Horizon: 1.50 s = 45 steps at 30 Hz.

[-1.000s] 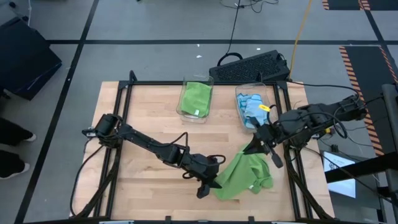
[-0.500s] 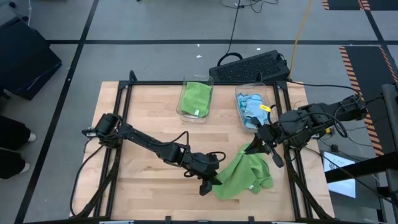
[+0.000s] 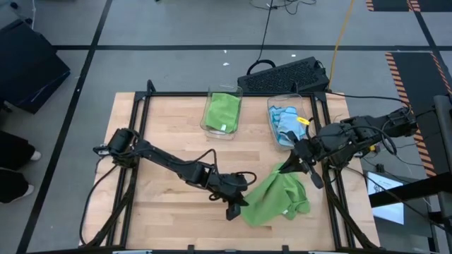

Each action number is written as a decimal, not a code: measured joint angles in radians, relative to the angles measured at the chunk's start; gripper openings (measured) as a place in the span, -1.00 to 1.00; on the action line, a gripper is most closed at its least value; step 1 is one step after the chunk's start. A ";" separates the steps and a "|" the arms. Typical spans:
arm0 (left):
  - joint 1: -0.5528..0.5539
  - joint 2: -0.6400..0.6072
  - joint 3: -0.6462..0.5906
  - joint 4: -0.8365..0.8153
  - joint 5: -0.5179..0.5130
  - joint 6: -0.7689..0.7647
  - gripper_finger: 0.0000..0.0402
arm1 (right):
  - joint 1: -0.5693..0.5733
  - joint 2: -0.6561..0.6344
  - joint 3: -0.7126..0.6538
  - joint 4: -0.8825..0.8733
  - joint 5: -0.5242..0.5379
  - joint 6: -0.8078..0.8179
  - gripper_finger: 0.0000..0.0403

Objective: Fold microfiber towels
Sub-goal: Fold the top green microfiber towel

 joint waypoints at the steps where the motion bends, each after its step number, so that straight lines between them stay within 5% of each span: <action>1: 0.000 -0.011 0.000 -0.036 -0.008 -0.011 -0.98 | -0.002 0.000 0.000 -0.001 0.000 0.005 -0.98; 10: -0.024 -0.275 0.000 -0.411 -0.263 -0.039 -0.99 | -0.006 0.021 0.000 0.101 0.183 0.231 -0.98; 20: -0.048 -0.571 0.000 -0.589 -0.472 -0.042 -0.99 | -0.066 0.171 0.000 0.525 0.364 0.148 -0.98; 29: -0.180 -0.734 0.000 -0.686 -0.408 -0.099 -1.00 | -0.084 0.189 0.000 0.553 0.333 0.192 -0.98; 39: -0.423 -0.742 0.000 -0.606 -0.351 -0.298 -1.00 | 0.104 0.326 0.000 0.672 0.179 0.430 -0.98; 45: -0.511 -0.742 0.000 -0.525 -0.373 -0.274 -1.00 | 0.163 0.370 0.000 0.744 0.102 0.523 -0.98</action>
